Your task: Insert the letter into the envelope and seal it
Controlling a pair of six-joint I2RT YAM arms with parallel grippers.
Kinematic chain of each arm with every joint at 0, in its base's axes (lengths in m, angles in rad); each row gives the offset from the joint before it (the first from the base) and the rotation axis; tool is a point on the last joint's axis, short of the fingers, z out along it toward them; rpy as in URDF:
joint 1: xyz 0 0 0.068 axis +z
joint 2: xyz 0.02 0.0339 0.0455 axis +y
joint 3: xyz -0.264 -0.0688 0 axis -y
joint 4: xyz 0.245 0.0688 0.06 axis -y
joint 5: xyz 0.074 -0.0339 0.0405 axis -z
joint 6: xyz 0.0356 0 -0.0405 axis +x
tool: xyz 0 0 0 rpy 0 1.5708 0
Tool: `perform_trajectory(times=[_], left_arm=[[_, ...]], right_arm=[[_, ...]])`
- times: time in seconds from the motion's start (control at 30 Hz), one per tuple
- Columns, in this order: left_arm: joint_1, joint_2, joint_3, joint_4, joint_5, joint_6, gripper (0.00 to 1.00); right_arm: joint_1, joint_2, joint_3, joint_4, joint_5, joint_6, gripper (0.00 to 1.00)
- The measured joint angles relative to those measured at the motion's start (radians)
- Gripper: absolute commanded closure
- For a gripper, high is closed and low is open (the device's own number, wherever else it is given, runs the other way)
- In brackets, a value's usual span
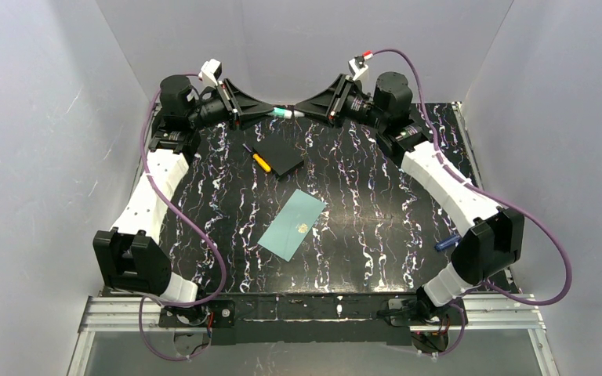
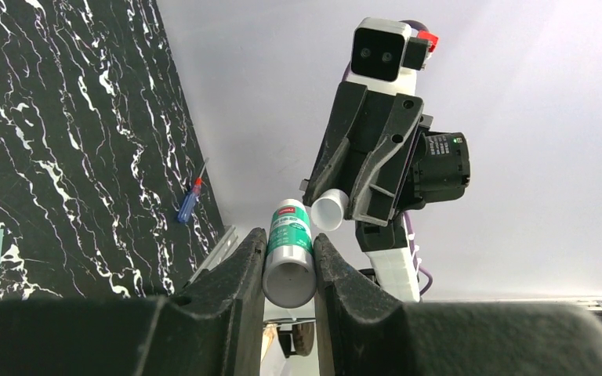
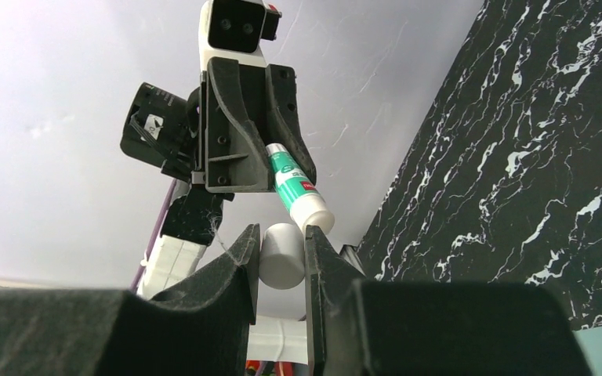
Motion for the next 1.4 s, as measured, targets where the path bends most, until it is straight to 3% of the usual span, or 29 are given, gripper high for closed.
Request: perform_trajectory(times=[0.27, 0.83, 1.4], left_arm=[[0.000, 0.000, 0.000, 0.000, 0.008, 0.000, 1.00], [0.000, 0.000, -0.003, 0.050, 0.015, -0.063, 1.00], [-0.017, -0.034, -0.059, 0.280, 0.005, -0.223, 1.00]], right_arm=[[0.017, 0.013, 0.048, -0.098, 0.027, -0.067, 0.92], [0.034, 0.049, 0.079, -0.089, 0.029, -0.071, 0.92], [0.031, 0.051, -0.035, 0.299, -0.022, 0.258, 0.99]])
